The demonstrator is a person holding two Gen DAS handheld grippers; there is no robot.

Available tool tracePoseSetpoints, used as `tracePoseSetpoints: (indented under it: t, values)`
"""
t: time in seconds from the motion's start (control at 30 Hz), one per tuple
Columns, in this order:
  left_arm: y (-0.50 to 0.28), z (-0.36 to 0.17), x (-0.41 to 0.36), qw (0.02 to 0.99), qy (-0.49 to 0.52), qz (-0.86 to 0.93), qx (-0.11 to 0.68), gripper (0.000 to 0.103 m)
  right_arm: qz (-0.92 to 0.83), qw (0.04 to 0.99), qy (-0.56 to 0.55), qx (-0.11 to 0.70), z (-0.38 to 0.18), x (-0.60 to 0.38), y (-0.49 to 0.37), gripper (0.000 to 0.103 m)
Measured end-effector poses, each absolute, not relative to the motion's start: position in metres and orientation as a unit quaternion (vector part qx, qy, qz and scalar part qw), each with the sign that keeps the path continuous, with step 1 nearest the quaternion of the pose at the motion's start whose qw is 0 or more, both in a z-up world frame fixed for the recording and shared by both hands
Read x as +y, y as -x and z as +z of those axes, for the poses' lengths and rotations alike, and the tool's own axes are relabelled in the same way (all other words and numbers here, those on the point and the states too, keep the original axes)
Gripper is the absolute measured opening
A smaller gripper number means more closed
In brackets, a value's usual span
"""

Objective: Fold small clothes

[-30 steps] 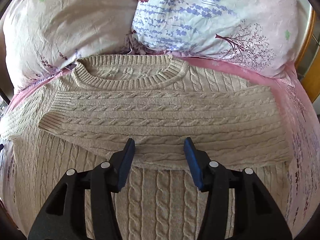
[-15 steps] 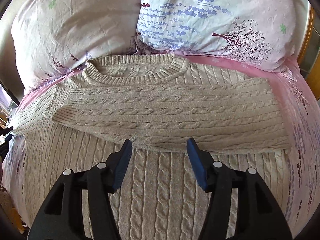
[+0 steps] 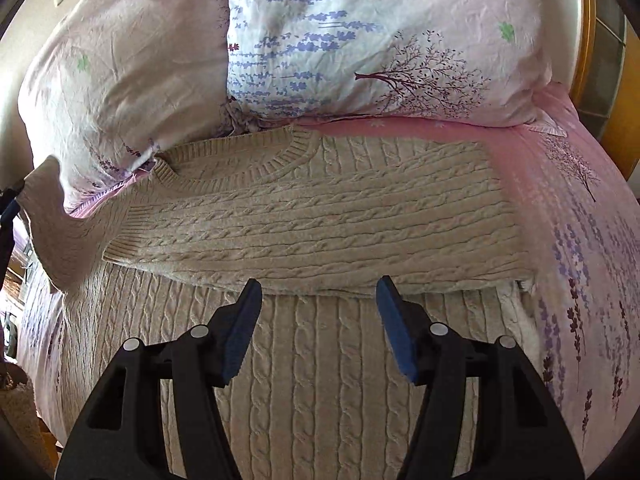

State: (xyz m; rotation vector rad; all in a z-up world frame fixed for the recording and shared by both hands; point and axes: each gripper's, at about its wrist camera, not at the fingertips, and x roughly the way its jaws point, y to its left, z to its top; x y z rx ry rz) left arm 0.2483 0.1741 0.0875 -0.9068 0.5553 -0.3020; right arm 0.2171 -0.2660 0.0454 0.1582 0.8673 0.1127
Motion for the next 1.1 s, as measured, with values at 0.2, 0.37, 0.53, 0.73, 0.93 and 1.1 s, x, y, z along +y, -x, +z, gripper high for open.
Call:
tracePoseSetpoints:
  t: [0.2,0.37,0.53,0.73,0.93,1.1]
  values:
    - [-0.272,0.027,0.078,0.826,0.369,-0.173,0.390,0.008,0.044,0.899,-0.089,0.427,0.037,-0.281,-0.215,0.061]
    - [-0.261,0.001,0.093,0.801,0.410,-0.150,0.410,0.029,0.040,0.899,-0.095,0.425,0.037,-0.288,-0.213,0.062]
    - [-0.251,0.015,0.140,0.817,0.437,-0.074,0.368,0.035,0.045,0.899,-0.102,0.424,0.035,-0.289,-0.214,0.062]
    - [-0.258,0.017,0.166,0.804,0.479,-0.023,0.351,0.012,0.046,0.899,-0.108,0.423,0.035,-0.296,-0.211,0.061]
    - [-0.275,0.060,0.075,0.860,0.356,-0.134,0.342,0.009,0.031,0.904,-0.125,0.407,0.043,-0.318,-0.207,0.062]
    - [-0.279,0.070,-0.046,0.874,0.162,-0.251,0.384,0.012,0.009,0.904,-0.152,0.400,0.043,-0.342,-0.205,0.061]
